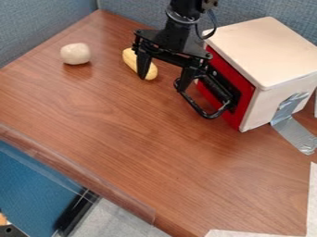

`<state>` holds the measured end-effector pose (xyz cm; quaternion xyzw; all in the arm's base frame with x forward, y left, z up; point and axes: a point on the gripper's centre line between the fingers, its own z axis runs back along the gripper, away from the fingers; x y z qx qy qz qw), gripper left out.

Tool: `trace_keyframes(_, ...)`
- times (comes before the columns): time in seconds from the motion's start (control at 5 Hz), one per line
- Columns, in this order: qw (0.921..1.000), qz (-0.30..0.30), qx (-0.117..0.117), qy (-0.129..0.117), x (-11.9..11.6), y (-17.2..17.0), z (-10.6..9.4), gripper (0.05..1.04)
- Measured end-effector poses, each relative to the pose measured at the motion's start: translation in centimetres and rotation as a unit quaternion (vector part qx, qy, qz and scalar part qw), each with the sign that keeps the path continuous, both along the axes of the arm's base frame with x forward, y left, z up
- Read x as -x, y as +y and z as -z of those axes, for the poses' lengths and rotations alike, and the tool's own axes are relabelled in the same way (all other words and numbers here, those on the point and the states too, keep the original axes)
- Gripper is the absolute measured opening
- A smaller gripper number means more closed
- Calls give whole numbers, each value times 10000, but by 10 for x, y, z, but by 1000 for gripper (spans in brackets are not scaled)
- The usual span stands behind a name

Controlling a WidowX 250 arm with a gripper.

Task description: Open the drawer

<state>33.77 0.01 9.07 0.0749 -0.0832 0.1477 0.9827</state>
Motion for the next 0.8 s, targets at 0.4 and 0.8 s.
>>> trace_keyframes(0.4,9972,-692,266,11,-6,-7,14,1001)
trace_keyframes(0.8,9873,-1492,490,-243,-18,-11,22,1001)
